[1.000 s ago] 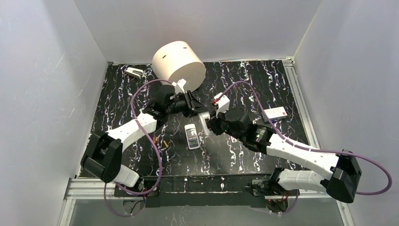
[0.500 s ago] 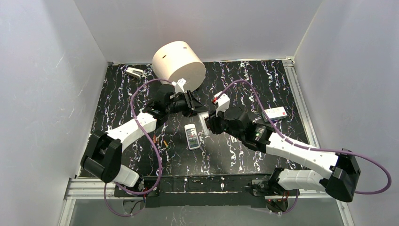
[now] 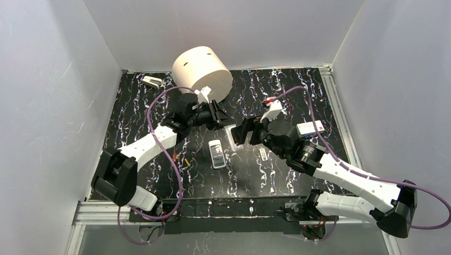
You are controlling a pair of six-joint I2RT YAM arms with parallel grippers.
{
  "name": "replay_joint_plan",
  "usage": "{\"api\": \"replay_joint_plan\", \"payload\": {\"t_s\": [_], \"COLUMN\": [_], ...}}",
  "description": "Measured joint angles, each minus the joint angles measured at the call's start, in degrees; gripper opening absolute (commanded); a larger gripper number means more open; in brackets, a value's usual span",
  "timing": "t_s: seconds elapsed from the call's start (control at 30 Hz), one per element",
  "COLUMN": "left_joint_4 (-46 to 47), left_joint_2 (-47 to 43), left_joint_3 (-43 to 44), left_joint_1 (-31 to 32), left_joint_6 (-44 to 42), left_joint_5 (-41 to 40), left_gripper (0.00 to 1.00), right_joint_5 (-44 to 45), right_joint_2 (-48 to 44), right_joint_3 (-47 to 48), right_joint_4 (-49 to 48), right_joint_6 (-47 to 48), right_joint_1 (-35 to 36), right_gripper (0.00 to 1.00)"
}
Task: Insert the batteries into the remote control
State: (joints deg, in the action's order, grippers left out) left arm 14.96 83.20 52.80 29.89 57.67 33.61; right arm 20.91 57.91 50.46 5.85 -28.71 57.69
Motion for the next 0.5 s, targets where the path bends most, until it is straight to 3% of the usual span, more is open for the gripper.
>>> {"api": "replay_joint_plan", "payload": {"t_s": [0.27, 0.5], "left_joint_4": [0.0, 0.0], "left_joint_2": [0.0, -0.7], "left_joint_3": [1.0, 1.6], "left_joint_1": [-0.9, -1.9], "left_joint_6": [0.9, 3.5], "left_joint_5": [-0.9, -2.1], "left_gripper": [0.00, 0.00], "right_joint_5": [7.8, 9.6], "right_joint_2": [-5.9, -8.2], "right_joint_3": [-3.4, -7.6], "right_joint_4": [0.1, 2.3], "right_joint_6": [-27.8, -49.7], "right_joint_1": [-1.0, -1.4], "right_gripper": [0.99, 0.99]}}
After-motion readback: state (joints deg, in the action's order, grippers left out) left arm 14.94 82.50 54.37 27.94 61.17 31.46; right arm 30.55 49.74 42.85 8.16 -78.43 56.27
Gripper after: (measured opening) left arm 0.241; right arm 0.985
